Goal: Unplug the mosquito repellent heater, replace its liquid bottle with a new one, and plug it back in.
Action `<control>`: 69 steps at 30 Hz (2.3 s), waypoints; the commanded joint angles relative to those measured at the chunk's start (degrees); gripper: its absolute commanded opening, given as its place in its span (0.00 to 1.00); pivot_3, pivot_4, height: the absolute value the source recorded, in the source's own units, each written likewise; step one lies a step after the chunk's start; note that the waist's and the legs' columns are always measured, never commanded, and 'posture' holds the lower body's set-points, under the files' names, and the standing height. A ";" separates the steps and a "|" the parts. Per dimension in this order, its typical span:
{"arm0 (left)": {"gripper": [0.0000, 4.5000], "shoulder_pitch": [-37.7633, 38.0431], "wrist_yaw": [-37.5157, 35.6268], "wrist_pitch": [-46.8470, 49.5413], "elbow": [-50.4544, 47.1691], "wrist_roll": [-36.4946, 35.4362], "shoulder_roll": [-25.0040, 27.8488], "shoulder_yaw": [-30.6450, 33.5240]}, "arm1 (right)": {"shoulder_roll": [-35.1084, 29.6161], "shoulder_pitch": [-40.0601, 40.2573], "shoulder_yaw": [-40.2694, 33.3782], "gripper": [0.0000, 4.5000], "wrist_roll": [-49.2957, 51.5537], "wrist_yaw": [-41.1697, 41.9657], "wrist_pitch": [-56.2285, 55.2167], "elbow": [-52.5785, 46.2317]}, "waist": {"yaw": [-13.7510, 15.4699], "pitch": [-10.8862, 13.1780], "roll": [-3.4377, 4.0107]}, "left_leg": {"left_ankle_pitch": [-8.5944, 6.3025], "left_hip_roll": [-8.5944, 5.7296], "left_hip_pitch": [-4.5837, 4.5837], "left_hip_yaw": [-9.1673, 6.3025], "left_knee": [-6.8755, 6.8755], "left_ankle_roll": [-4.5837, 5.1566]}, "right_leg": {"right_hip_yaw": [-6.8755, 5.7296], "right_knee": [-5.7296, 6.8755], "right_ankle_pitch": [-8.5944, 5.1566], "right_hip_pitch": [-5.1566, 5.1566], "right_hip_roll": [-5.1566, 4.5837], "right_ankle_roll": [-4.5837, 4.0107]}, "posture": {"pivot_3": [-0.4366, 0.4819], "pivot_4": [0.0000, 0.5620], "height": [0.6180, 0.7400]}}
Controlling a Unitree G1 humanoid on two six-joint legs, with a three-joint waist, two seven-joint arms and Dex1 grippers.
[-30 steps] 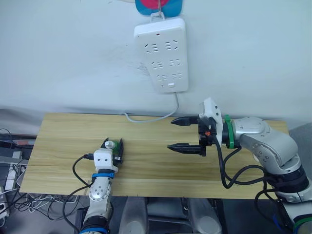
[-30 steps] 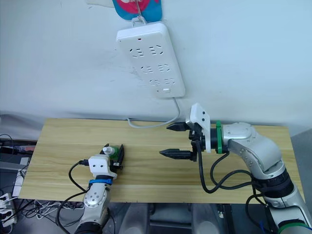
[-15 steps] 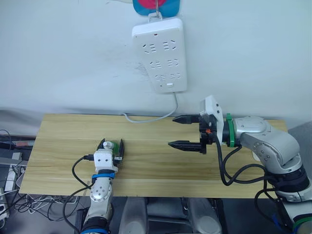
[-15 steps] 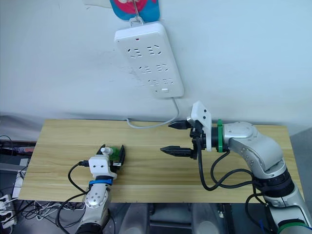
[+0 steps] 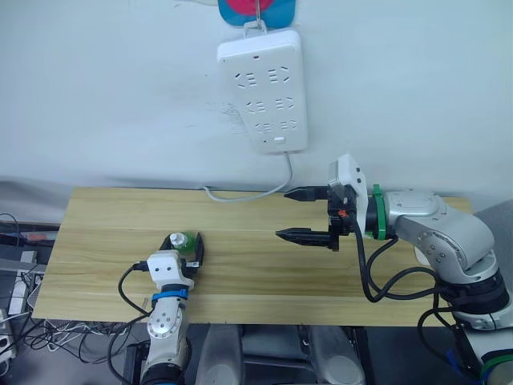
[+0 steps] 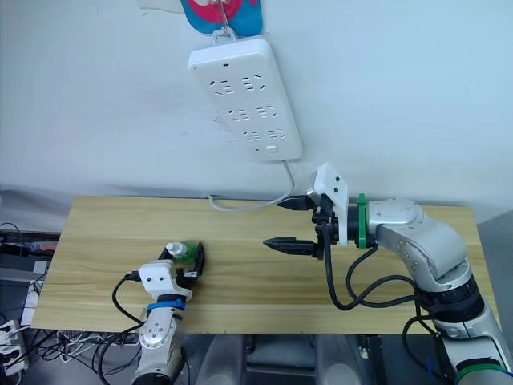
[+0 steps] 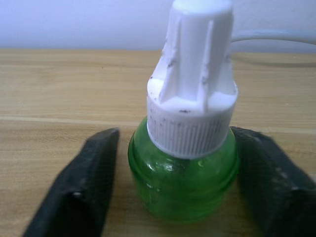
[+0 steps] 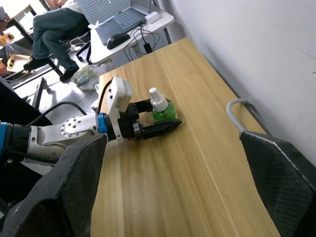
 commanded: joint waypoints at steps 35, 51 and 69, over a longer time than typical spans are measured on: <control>0.50 -16.40 -44.76 48.32 -42.77 -7.41 22.78 -20.81 | 15.51 12.83 5.47 1.00 -8.31 -24.39 -3.17 -12.59 | -1.02 0.00 -0.03 | 0.24 0.05 -0.33 -0.12 -0.12 -0.44 | -0.15 0.06 -0.01 -0.44 0.10 0.00 | 0.35 0.61 1.00; 0.50 -15.46 -46.39 48.74 -45.36 -8.62 22.61 -20.69 | 16.52 16.31 5.92 0.80 -10.04 -24.95 -5.38 -11.69 | -1.13 -0.23 -0.03 | 0.39 0.05 -0.60 -0.18 -0.02 -0.68 | -0.21 0.42 -0.01 -0.78 0.09 -0.01 | 0.35 0.55 1.00; 0.50 -12.52 -54.01 47.28 -50.18 -11.82 25.67 -21.78 | 9.36 6.96 5.74 0.24 -5.37 1.77 -15.14 -1.78 | -1.11 -2.04 -0.03 | 0.69 -0.01 -1.04 -1.01 0.82 -0.89 | -1.04 1.37 0.02 -0.92 0.11 -0.06 | 0.40 0.51 1.00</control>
